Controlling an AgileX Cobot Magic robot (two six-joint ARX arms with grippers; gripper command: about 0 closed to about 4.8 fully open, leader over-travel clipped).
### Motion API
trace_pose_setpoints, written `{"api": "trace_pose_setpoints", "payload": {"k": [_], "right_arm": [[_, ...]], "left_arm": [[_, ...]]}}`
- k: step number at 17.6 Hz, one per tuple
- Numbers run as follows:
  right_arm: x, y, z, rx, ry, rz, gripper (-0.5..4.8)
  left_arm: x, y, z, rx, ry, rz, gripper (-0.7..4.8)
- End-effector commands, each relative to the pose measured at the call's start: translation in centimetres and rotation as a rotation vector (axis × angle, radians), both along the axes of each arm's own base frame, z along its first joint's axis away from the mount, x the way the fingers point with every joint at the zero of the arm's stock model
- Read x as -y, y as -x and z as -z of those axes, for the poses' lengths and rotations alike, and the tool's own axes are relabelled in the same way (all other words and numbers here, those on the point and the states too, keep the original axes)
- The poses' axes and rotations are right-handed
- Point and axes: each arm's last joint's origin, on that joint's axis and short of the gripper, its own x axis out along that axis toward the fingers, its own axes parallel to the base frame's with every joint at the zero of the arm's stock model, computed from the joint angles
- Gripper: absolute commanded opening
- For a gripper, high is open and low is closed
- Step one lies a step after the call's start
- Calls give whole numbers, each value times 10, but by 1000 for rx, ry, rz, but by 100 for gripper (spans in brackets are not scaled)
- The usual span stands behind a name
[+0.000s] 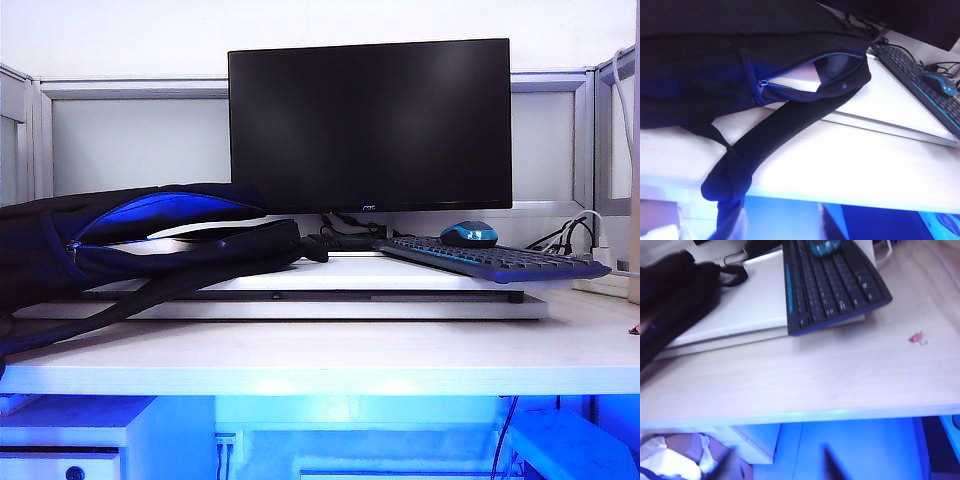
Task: Pick up the book on the desk and put it into the open backpack.
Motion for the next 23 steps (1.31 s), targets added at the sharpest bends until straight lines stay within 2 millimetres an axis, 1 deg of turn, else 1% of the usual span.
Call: {"api": "trace_pose_setpoints", "payload": {"k": [1,2,3,5,6,7,10,11,12,14,16,19,23], "right_arm": [[-1,-4,10,4,5,-2,187],[-1,-6,18,-20,8,-2,184],[-1,-7,25,-40,11,-3,147],[-2,-10,35,-53,13,-3,26],[-2,-11,35,-27,14,-4,-6],[-2,-12,32,8,32,0,-6],[0,-13,28,69,102,46,-6],[0,-13,28,84,166,31,-6],[0,-13,30,94,224,9,-6],[-1,-14,38,76,316,-35,-6],[-1,-14,38,85,344,-51,-6],[0,-14,38,88,389,-29,-6],[-1,-14,38,89,386,-39,-5]], "left_arm": [[0,-3,7,15,-36,11,212],[0,-5,12,6,-43,17,209],[1,-6,17,-7,-45,25,194],[8,-9,29,-18,-92,113,95],[11,-9,31,-11,-131,157,12],[13,-9,31,9,-162,172,-5],[13,-11,27,68,-249,126,-5],[13,-11,27,77,-288,128,-5],[13,-12,30,73,-296,127,-6],[13,-14,41,52,-309,122,-6],[13,-14,41,72,-374,139,-5],[13,-14,42,71,-369,143,-5],[13,-15,42,57,-328,126,-5]]}}
